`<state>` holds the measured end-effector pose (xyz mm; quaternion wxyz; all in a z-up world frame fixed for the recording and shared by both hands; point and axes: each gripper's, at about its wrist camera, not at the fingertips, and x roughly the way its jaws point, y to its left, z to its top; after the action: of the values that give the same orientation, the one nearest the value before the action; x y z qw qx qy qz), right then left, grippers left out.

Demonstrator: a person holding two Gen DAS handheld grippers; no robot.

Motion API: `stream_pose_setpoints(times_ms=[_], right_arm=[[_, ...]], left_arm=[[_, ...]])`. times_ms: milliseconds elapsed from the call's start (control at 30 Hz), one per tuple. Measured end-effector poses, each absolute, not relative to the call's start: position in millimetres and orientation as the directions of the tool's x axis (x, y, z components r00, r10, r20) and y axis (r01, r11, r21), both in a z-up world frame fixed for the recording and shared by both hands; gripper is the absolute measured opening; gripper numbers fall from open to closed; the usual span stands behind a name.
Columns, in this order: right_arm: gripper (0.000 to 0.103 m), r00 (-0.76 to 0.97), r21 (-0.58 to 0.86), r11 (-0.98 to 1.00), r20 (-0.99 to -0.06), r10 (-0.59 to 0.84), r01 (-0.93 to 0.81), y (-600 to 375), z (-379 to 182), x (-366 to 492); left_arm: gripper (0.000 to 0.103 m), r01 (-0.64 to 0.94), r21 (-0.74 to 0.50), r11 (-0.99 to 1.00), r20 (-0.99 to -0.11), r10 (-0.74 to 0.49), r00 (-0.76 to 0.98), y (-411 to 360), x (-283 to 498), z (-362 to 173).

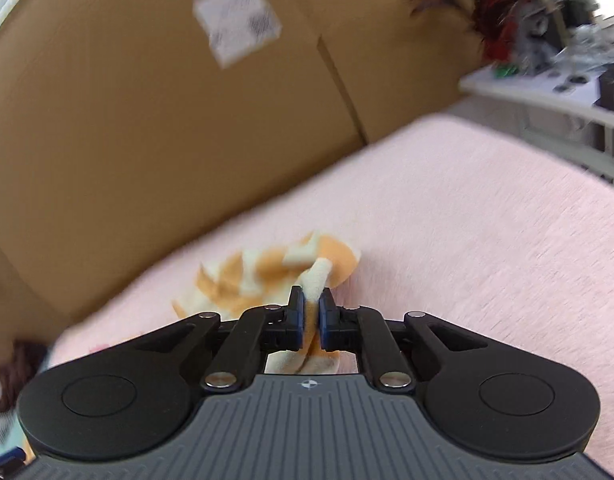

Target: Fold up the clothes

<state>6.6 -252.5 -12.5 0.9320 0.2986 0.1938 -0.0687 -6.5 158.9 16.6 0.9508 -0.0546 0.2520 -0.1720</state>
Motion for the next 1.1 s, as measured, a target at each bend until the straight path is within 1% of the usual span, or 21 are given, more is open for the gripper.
stream_pose_setpoints(times_ms=[33, 67, 167, 200, 233, 300, 367, 433, 467, 533, 567, 600, 733, 767, 833, 867, 900, 933, 1000, 1033, 1100], right_arm=[[0.008, 0.93, 0.544, 0.798, -0.364, -0.054, 0.26, -259, -7, -4], [0.008, 0.935, 0.554, 0.783, -0.34, -0.099, 0.284, -266, -2, -15], [0.009, 0.91, 0.555, 0.732, -0.35, -0.224, 0.394, -288, 0, -44], [0.015, 0.892, 0.533, 0.73, -0.38, -0.245, 0.428, -294, -2, -50], [0.017, 0.873, 0.51, 0.726, -0.409, -0.267, 0.461, -299, -4, -56], [0.04, 0.843, 0.479, 0.708, -0.428, -0.327, 0.518, -302, -10, -69], [0.042, 0.839, 0.446, 0.722, -0.407, -0.362, 0.528, -301, -10, -75], [0.042, 0.86, 0.412, 0.77, -0.38, -0.34, 0.487, -295, -6, -68], [0.045, 0.876, 0.393, 0.802, -0.368, -0.312, 0.45, -290, -3, -62], [0.06, 0.902, 0.332, 0.877, -0.376, -0.214, 0.346, -273, 2, -40], [0.07, 0.898, 0.282, 0.903, -0.392, -0.2, 0.324, -263, 0, -26], [0.073, 0.894, 0.232, 0.926, -0.408, -0.187, 0.299, -253, -3, -12], [0.073, 0.866, 0.03, 0.983, -0.478, -0.144, 0.18, -213, -12, 44], [0.072, 0.857, -0.018, 0.989, -0.496, -0.137, 0.147, -203, -14, 57], [0.057, 0.834, -0.045, 0.99, -0.535, -0.138, 0.135, -196, -17, 75], [0.027, 0.822, -0.045, 0.991, -0.554, -0.131, 0.127, -196, -18, 82], [0.004, 0.812, -0.029, 0.989, -0.568, -0.135, 0.143, -200, -17, 86], [0.004, 0.803, -0.014, 0.987, -0.58, -0.138, 0.16, -204, -17, 89], [0.004, 0.818, 0.038, 0.98, -0.557, -0.143, 0.197, -218, -12, 86], [0.004, 0.826, 0.053, 0.969, -0.535, -0.176, 0.241, -227, -7, 81], [0.004, 0.839, 0.098, 0.94, -0.487, -0.241, 0.328, -248, 3, 69]], left_arm=[[0.077, 0.289, -0.191, 0.938, -0.452, -0.346, 0.822, 158, 2, 17], [0.078, 0.279, -0.192, 0.941, -0.445, -0.337, 0.83, 157, 10, 18], [0.077, 0.249, -0.195, 0.949, -0.421, -0.31, 0.853, 154, 35, 20], [0.077, 0.241, -0.192, 0.951, -0.429, -0.302, 0.851, 149, 44, 19], [0.077, 0.233, -0.188, 0.954, -0.444, -0.294, 0.846, 143, 54, 17], [0.077, 0.215, -0.193, 0.957, -0.48, -0.283, 0.83, 137, 75, 12], [0.077, 0.207, -0.196, 0.958, -0.512, -0.28, 0.812, 131, 92, 6], [0.077, 0.217, -0.194, 0.957, -0.538, -0.289, 0.792, 125, 105, 0], [0.077, 0.222, -0.193, 0.956, -0.551, -0.293, 0.781, 121, 112, -3], [0.077, 0.23, -0.12, 0.966, -0.576, -0.257, 0.776, 108, 115, -9], [0.077, 0.23, -0.079, 0.97, -0.583, -0.233, 0.778, 102, 114, -11], [0.077, 0.229, -0.039, 0.973, -0.588, -0.207, 0.782, 96, 113, -13], [0.083, 0.199, 0.001, 0.98, -0.593, -0.16, 0.789, 91, 111, -14], [0.083, 0.195, 0.005, 0.981, -0.592, -0.154, 0.791, 91, 111, -14], [0.082, 0.186, 0.016, 0.982, -0.589, -0.141, 0.796, 89, 109, -14], [0.081, 0.181, 0.021, 0.983, -0.586, -0.134, 0.799, 89, 108, -14], [0.08, 0.177, 0.027, 0.984, -0.583, -0.128, 0.802, 90, 108, -14], [0.078, 0.165, 0.03, 0.986, -0.578, -0.118, 0.807, 91, 108, -13], [0.072, 0.137, 0.034, 0.99, -0.569, -0.093, 0.817, 93, 108, -13], [0.068, 0.108, 0.028, 0.994, -0.567, -0.073, 0.821, 95, 109, -13], [0.066, 0.044, 0.001, 0.999, -0.563, -0.036, 0.825, 103, 110, -13]])
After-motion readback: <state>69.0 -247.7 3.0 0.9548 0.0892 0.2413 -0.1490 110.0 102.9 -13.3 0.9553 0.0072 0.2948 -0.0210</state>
